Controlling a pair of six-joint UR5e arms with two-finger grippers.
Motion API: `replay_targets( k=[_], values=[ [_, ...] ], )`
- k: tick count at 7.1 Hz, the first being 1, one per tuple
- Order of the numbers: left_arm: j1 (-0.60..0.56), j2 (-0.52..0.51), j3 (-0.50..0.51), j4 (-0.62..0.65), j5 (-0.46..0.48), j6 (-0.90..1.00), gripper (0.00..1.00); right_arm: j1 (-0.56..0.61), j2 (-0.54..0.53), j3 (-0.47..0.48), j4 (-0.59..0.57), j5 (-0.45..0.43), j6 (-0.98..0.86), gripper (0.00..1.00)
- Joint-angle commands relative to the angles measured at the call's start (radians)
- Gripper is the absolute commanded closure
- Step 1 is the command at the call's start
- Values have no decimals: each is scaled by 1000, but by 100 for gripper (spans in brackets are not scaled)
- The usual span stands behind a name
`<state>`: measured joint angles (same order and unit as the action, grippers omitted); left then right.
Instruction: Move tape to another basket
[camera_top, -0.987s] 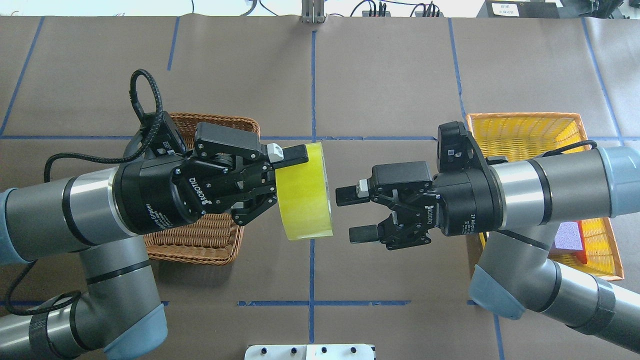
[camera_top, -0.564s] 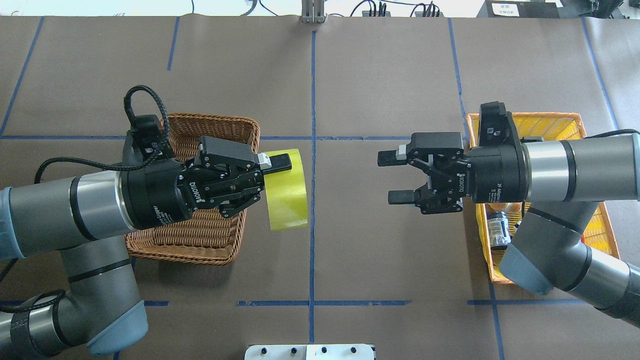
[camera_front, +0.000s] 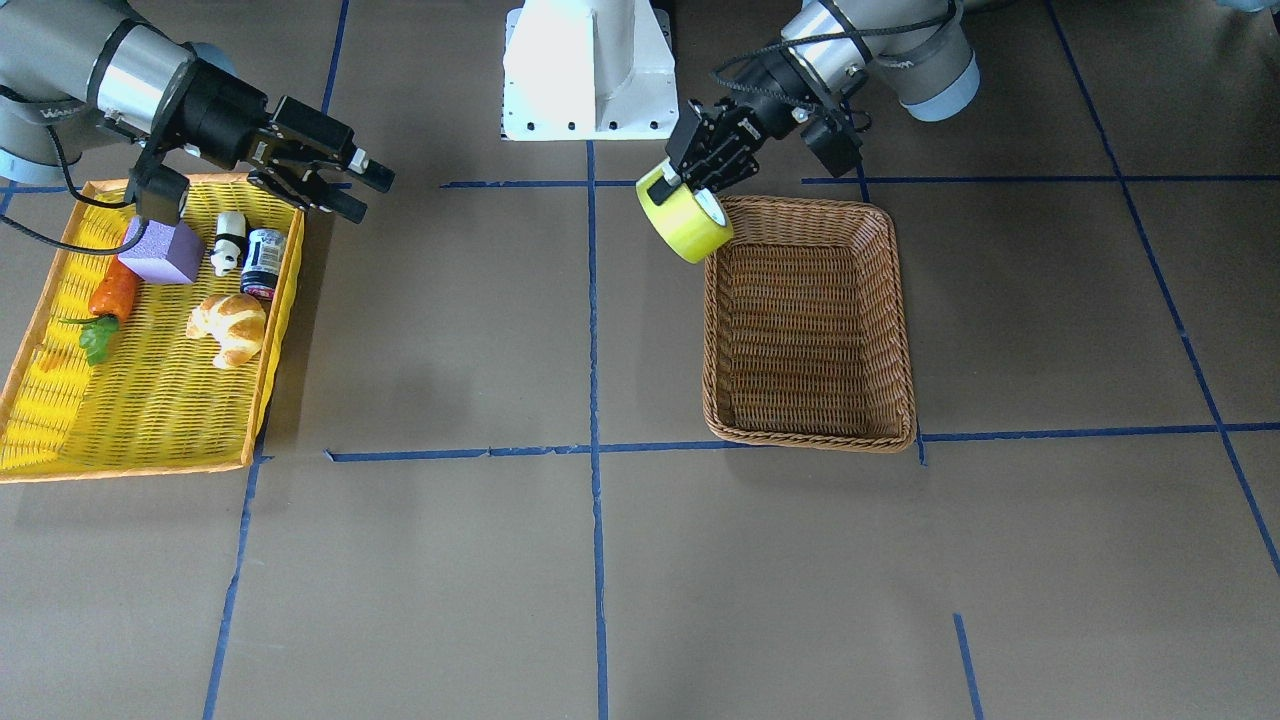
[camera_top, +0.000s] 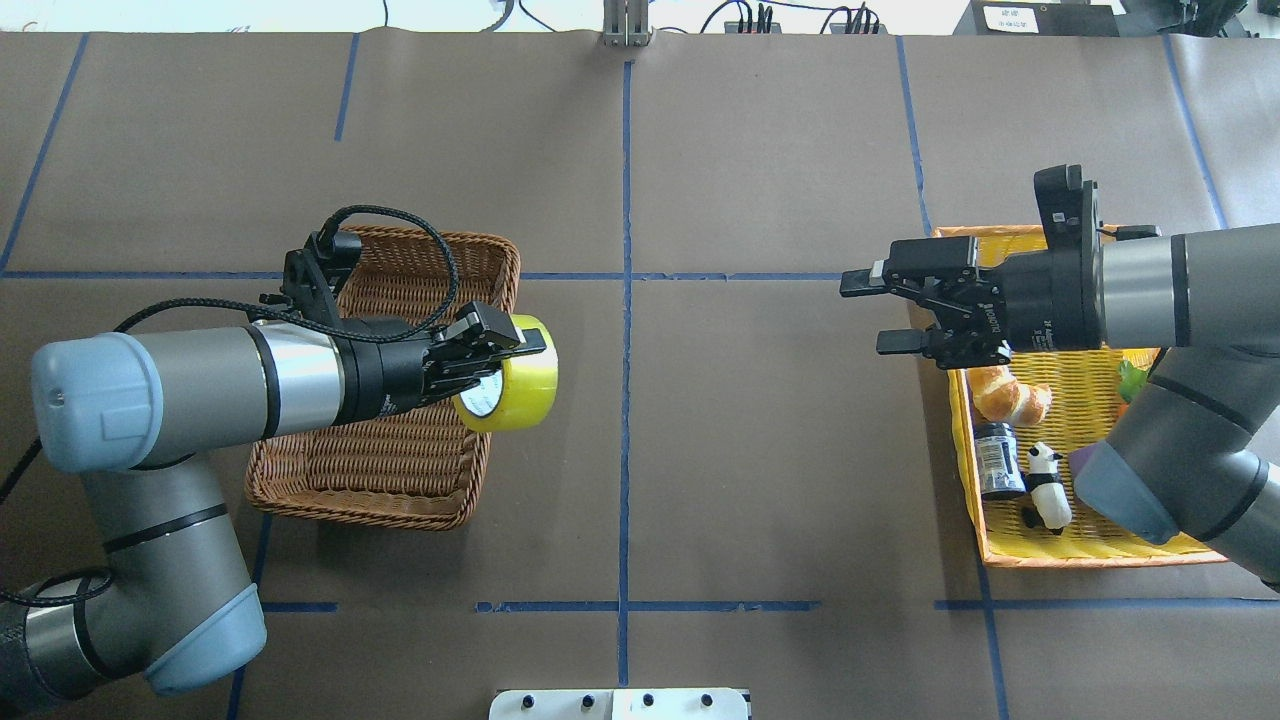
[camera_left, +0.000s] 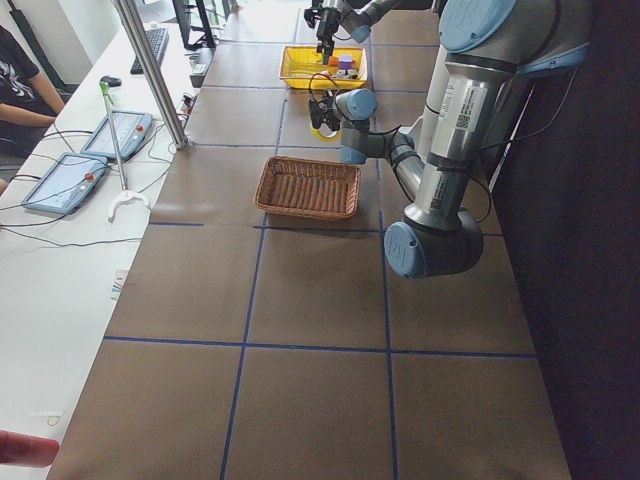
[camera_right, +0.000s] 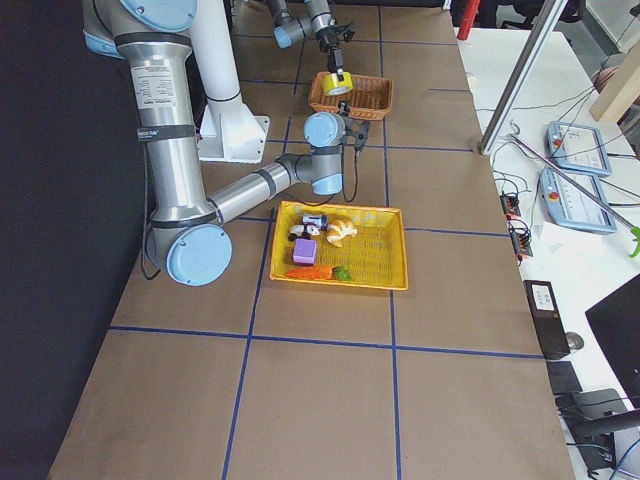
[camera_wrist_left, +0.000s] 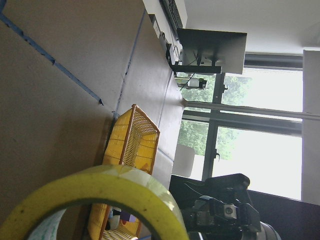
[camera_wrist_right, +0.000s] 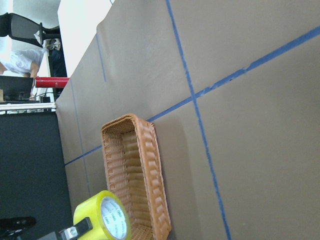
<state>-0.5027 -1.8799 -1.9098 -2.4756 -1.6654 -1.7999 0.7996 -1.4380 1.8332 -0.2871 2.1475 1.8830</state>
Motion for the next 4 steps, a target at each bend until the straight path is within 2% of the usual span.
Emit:
replay_targets(
  k=[1,3,4],
  values=[
    [-10,-1,-11,317,44,62,100,38,-51,3,-46,5,-93,0],
    [-13,-57,-28,638,41,210,100,59,-58,5,-46,6,-94,0],
    [-8,-111,-25,788,39,218,100,56,-58,4,-46,6,-94,0]
  ],
)
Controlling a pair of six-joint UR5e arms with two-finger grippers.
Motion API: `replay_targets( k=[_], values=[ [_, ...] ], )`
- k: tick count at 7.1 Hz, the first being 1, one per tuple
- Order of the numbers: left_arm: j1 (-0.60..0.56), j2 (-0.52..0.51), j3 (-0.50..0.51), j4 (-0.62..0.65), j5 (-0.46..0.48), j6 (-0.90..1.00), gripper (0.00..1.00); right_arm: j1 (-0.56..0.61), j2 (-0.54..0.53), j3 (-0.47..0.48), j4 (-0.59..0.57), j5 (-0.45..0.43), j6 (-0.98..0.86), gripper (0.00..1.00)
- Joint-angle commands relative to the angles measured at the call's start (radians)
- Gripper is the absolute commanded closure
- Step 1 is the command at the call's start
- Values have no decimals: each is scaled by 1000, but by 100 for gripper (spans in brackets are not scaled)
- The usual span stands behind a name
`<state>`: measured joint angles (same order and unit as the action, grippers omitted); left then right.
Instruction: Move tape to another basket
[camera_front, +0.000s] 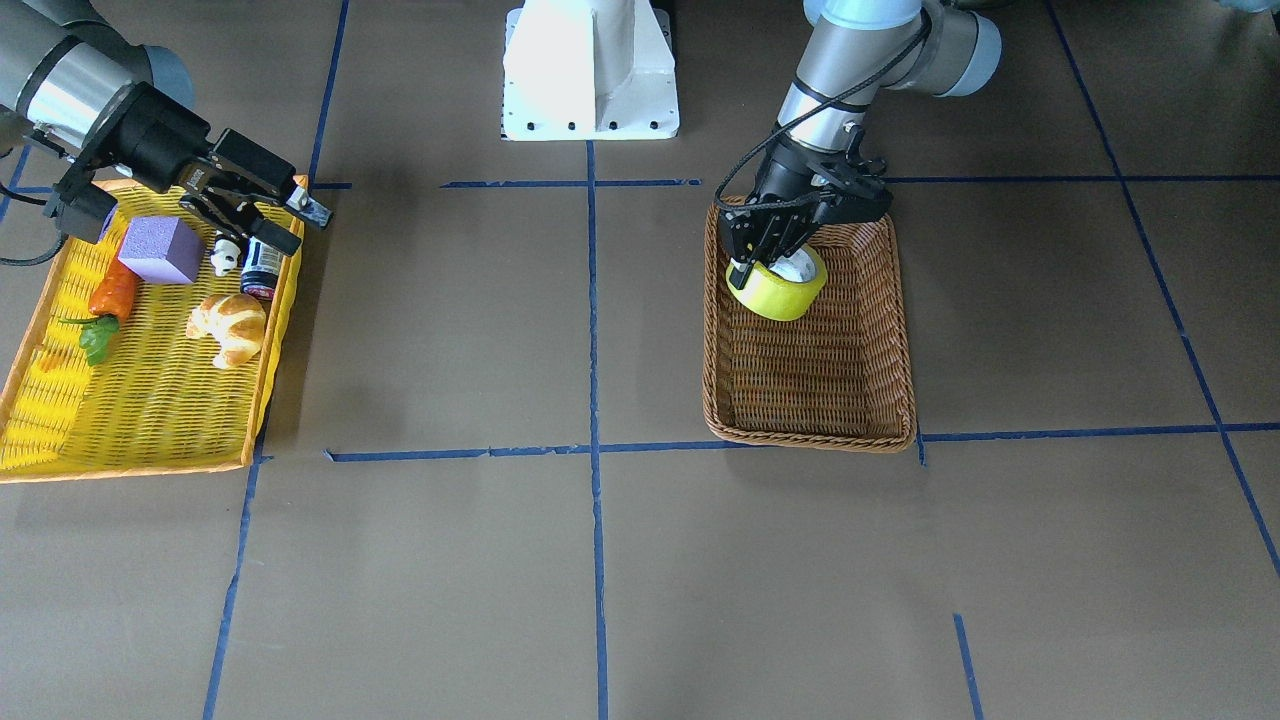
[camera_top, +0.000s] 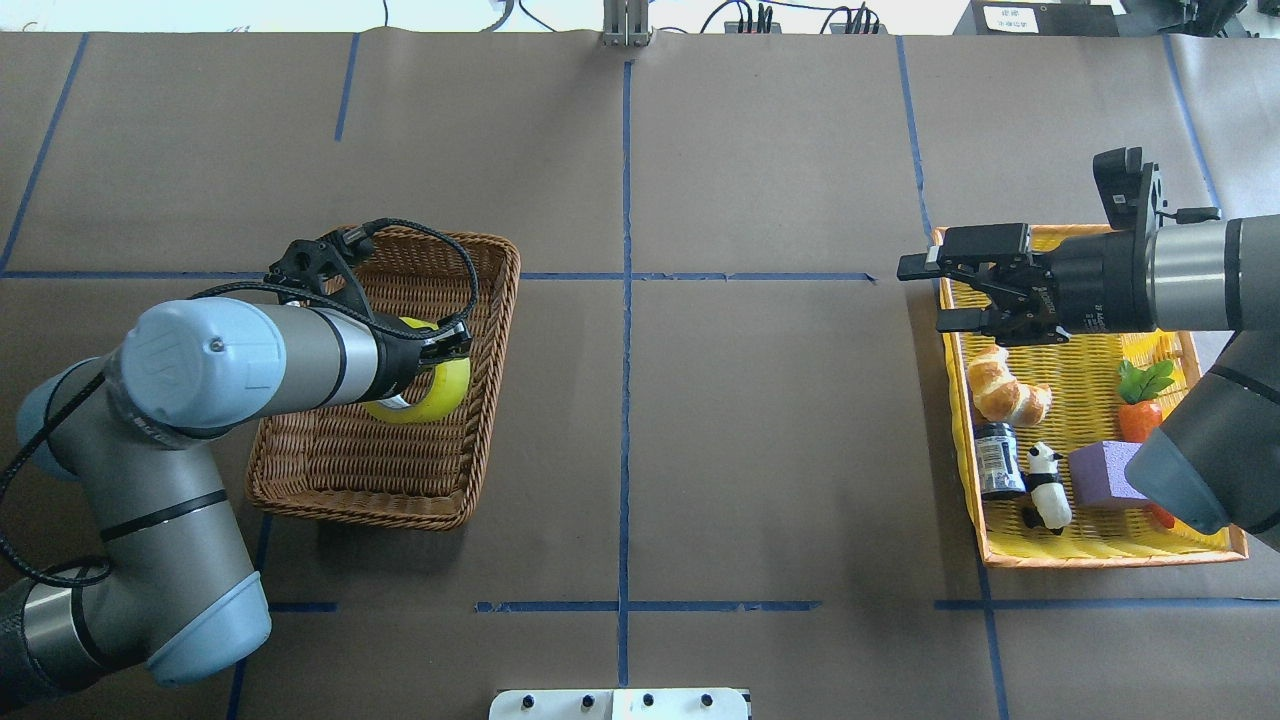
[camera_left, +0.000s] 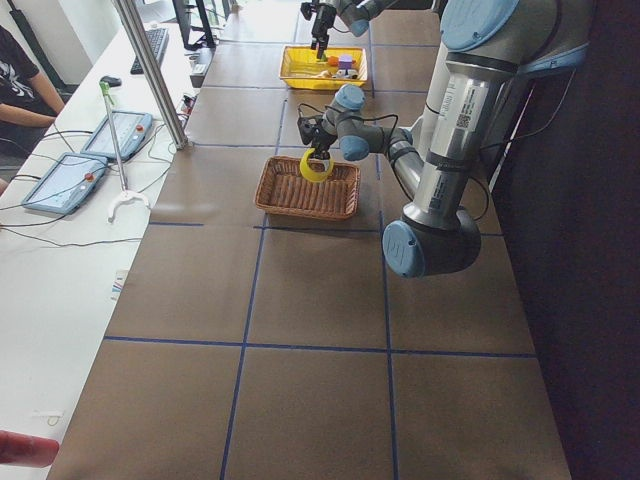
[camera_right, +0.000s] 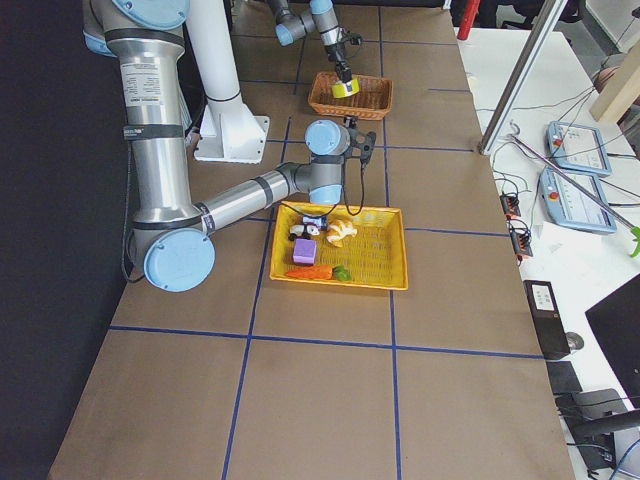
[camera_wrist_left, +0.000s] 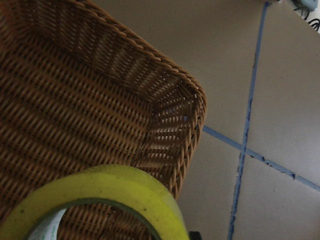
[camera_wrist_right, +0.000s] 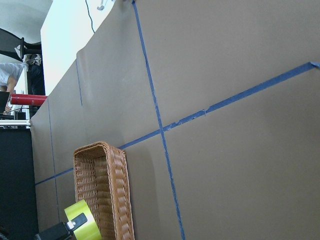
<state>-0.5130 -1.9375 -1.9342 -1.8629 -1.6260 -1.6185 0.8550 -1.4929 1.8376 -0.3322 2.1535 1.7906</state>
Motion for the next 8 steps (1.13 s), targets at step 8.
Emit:
replay_targets(
  k=[8],
  values=[
    [-9,-81,124,255,-11,287,97,1,10,-43,-34,-15,-10,0]
  ],
)
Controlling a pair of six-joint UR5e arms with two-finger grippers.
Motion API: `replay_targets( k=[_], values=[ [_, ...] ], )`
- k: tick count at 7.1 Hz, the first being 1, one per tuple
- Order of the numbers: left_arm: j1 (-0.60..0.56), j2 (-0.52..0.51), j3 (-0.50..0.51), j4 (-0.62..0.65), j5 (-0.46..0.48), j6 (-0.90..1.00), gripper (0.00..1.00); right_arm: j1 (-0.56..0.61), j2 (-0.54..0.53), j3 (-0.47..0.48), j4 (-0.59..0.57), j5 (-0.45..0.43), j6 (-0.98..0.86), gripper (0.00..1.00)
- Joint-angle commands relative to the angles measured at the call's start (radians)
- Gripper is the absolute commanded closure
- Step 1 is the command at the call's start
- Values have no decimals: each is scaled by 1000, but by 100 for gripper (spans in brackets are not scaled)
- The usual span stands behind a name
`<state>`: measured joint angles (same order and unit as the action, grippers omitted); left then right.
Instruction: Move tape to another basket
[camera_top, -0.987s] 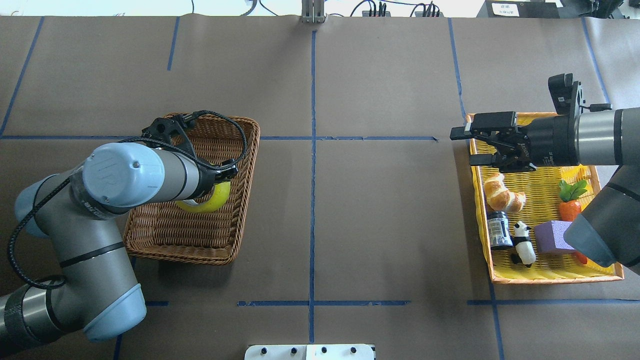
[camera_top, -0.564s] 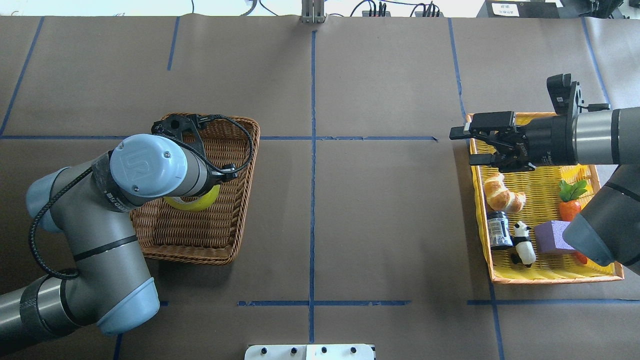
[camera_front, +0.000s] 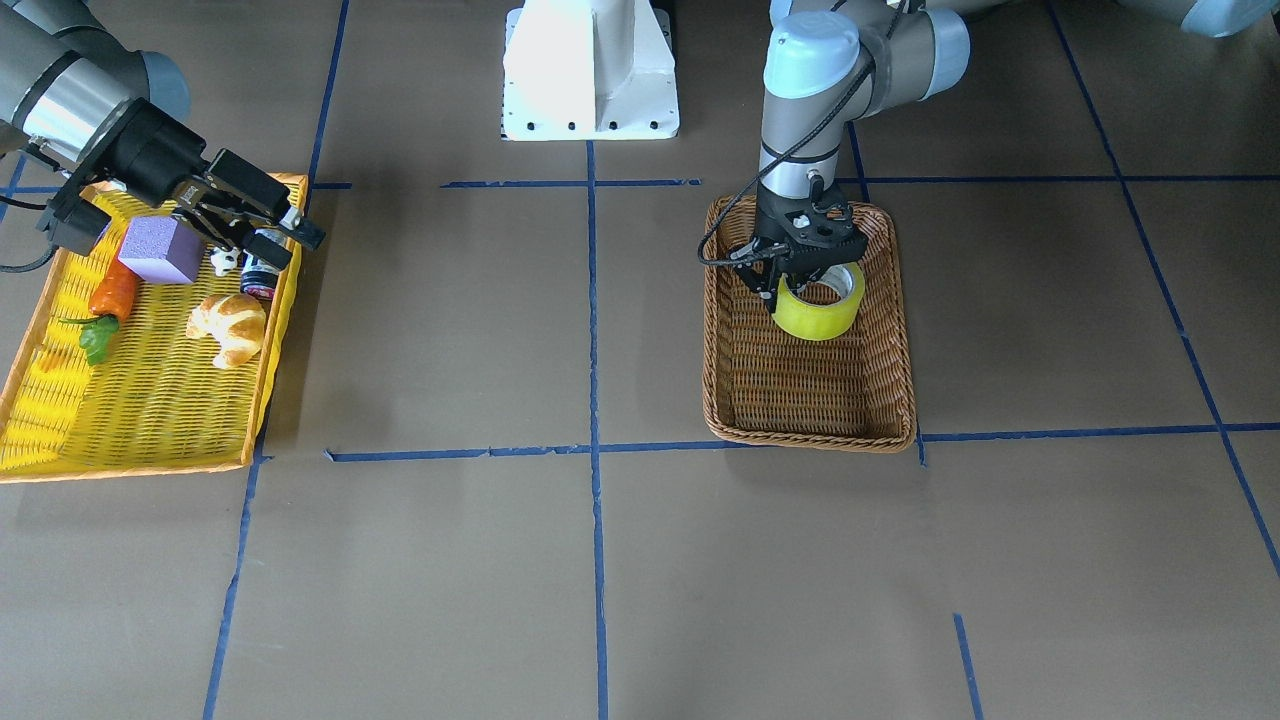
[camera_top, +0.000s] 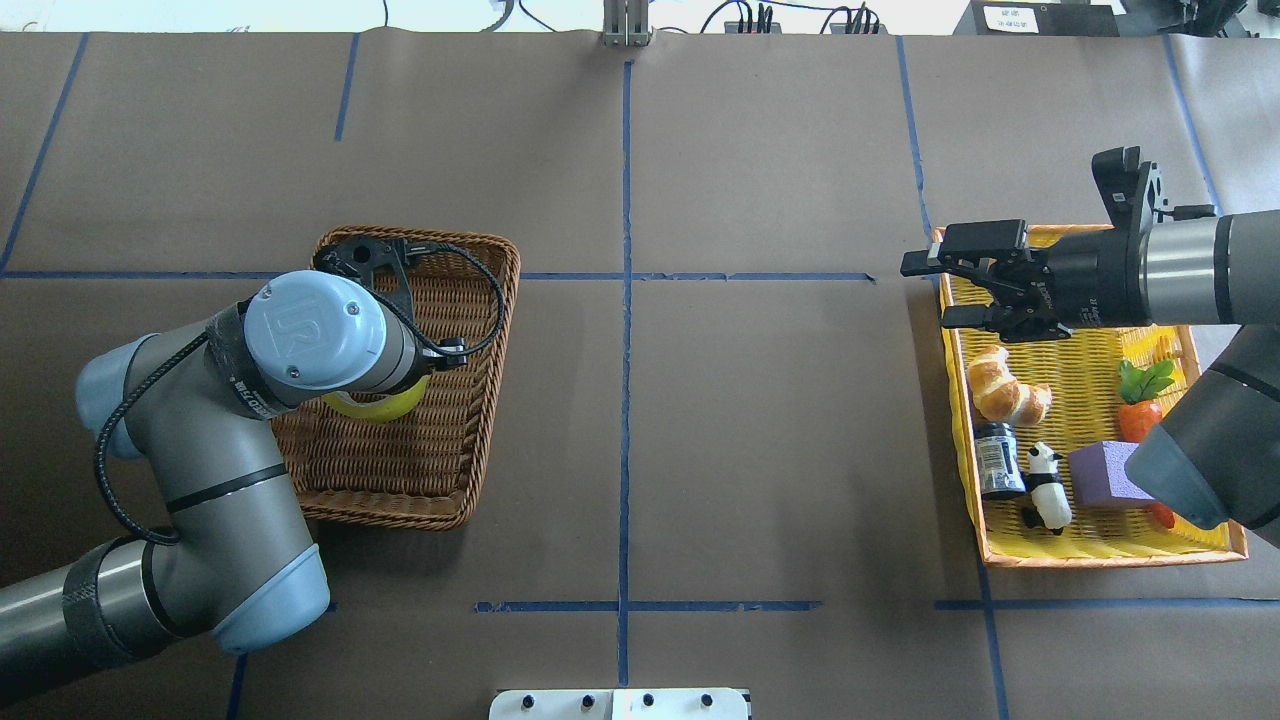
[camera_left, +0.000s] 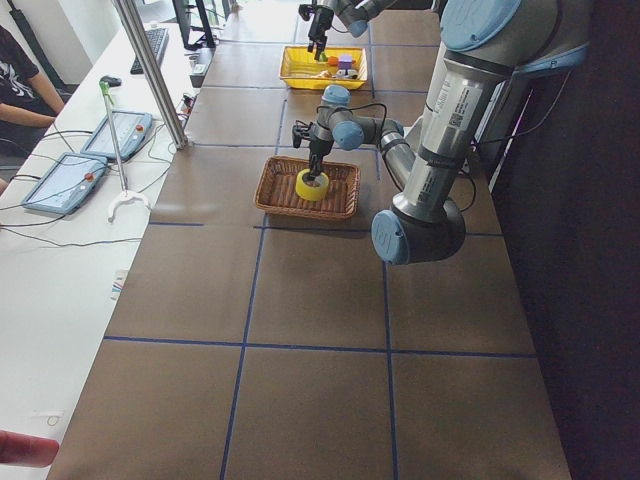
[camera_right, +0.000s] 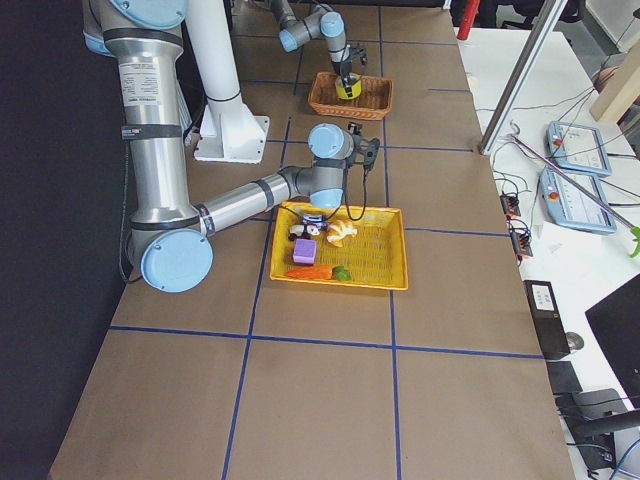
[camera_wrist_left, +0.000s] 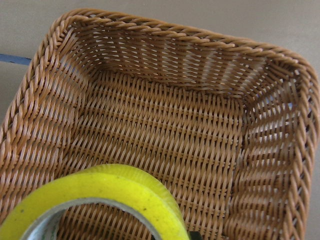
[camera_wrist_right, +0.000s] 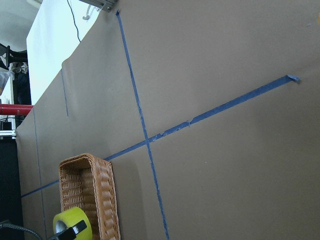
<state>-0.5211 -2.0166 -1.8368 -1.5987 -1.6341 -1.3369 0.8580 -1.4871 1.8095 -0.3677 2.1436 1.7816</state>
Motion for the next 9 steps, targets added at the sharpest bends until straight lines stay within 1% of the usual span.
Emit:
replay_targets(
  k=[1,2,3,4,5,6,7,8,9],
  values=[
    [0,1,46,-33,-54,5,94,-4,4,-22,4,-7,-1,0],
    [0,-1,86,-90,-75,4,94,-4,4,-30,10,-4,-2,0],
    [-5,4,88,-113,-129,5,93,-5,5,-32,10,-5,-1,0],
    [-5,4,94,-113,-135,5,78,-5,5,-33,10,-5,-1,0],
    [-7,2,94,-115,-135,7,55,-5,8,-33,10,-7,-1,0],
    [-22,-1,82,-110,-135,7,1,-5,10,-33,10,-7,-1,0],
    [-74,-2,39,-101,-148,8,0,-5,10,-33,9,-7,-2,0],
    [-145,10,-32,-93,-202,10,0,12,8,-30,1,-5,-2,0],
    [-208,13,-129,-2,-235,98,0,59,-2,-30,-38,11,-28,0]
  ],
)
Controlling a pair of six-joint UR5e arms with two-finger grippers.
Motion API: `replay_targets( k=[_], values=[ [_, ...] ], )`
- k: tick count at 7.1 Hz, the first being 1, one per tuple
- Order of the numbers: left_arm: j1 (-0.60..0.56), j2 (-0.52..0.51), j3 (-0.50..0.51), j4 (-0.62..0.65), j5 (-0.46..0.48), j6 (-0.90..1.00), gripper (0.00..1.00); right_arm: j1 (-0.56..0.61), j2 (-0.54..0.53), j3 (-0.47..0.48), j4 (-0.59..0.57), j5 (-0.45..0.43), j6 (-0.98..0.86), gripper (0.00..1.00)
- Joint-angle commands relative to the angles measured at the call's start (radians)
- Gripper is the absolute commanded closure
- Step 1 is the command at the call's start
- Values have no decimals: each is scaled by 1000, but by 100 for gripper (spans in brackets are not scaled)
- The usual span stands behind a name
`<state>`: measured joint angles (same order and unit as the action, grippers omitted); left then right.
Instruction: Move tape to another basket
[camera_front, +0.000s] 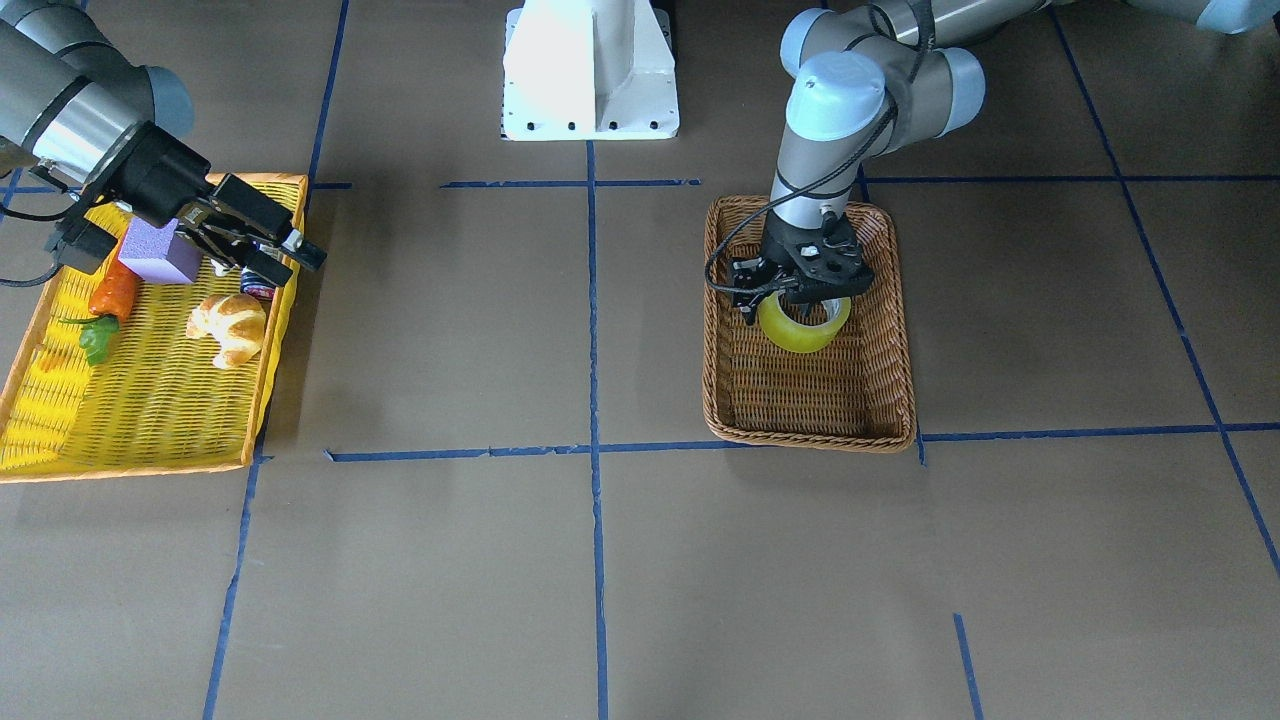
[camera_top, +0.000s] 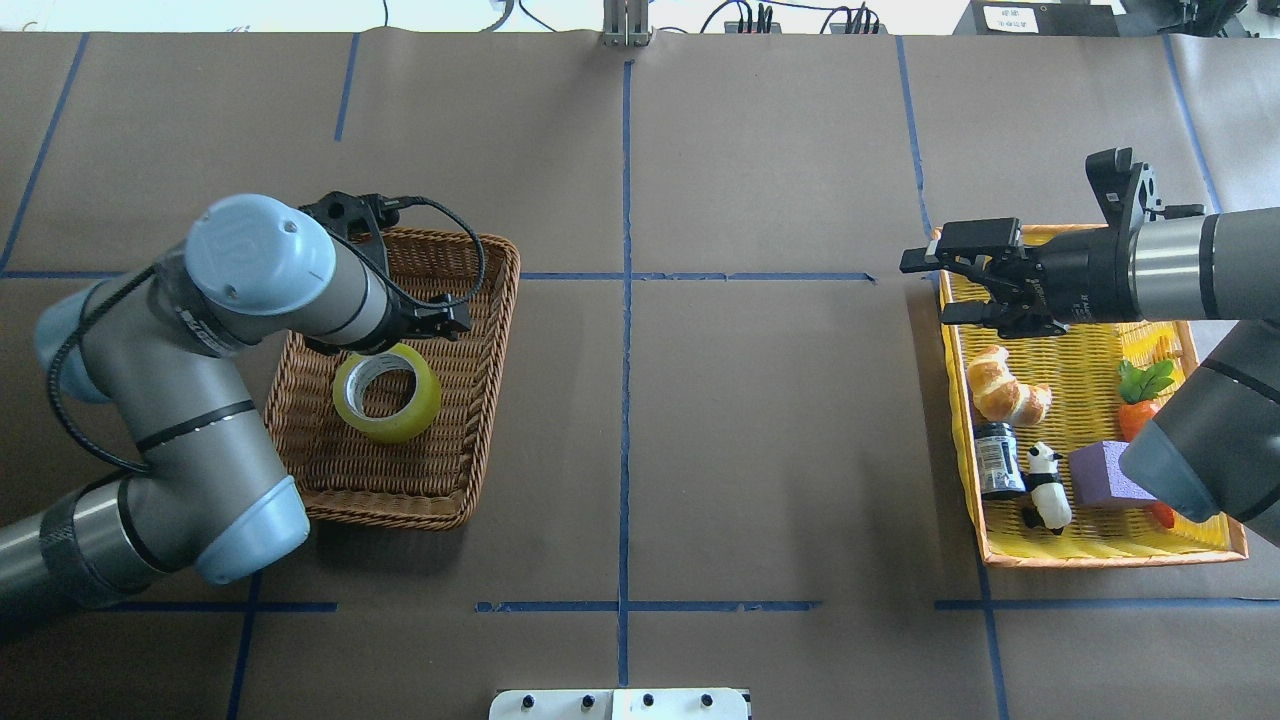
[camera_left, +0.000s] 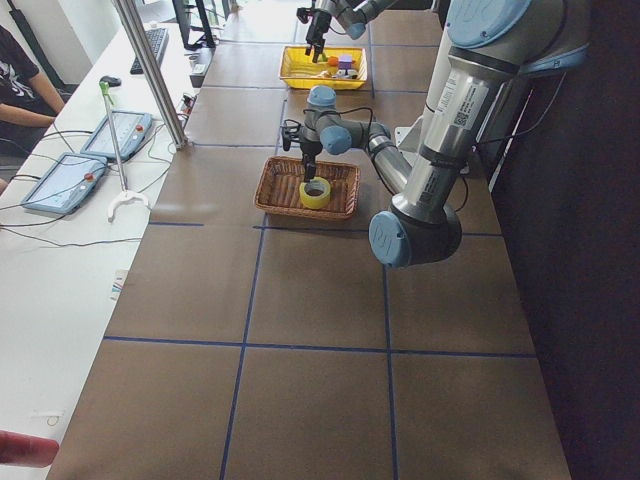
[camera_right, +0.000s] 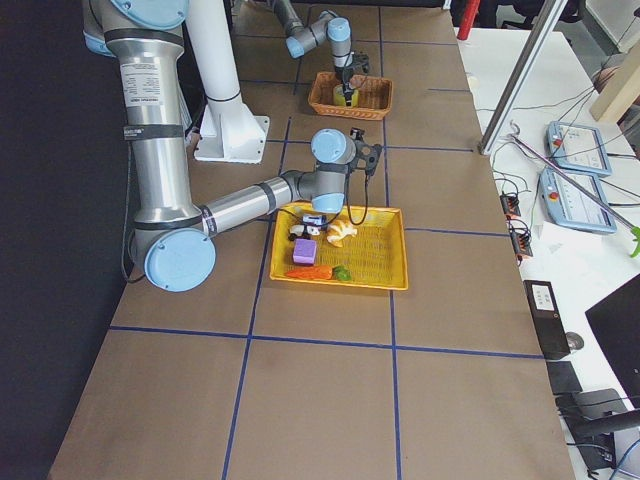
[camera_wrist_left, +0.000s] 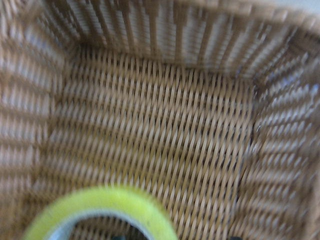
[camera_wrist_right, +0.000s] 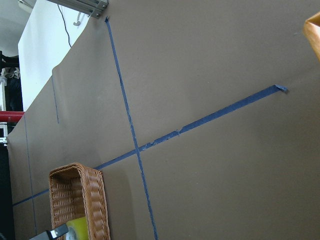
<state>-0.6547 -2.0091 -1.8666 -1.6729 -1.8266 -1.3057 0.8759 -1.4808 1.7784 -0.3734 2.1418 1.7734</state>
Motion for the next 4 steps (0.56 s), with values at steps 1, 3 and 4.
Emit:
replay_targets(
  k=[1,3,4],
  values=[
    [-142,6,-209,232,-49,227,0,123,-13,3,-118,106,-169,0],
    [-355,73,-250,375,-209,597,0,366,-39,6,-383,333,-549,0],
    [-478,113,-238,383,-277,790,0,424,-74,6,-472,346,-721,0]
  ],
)
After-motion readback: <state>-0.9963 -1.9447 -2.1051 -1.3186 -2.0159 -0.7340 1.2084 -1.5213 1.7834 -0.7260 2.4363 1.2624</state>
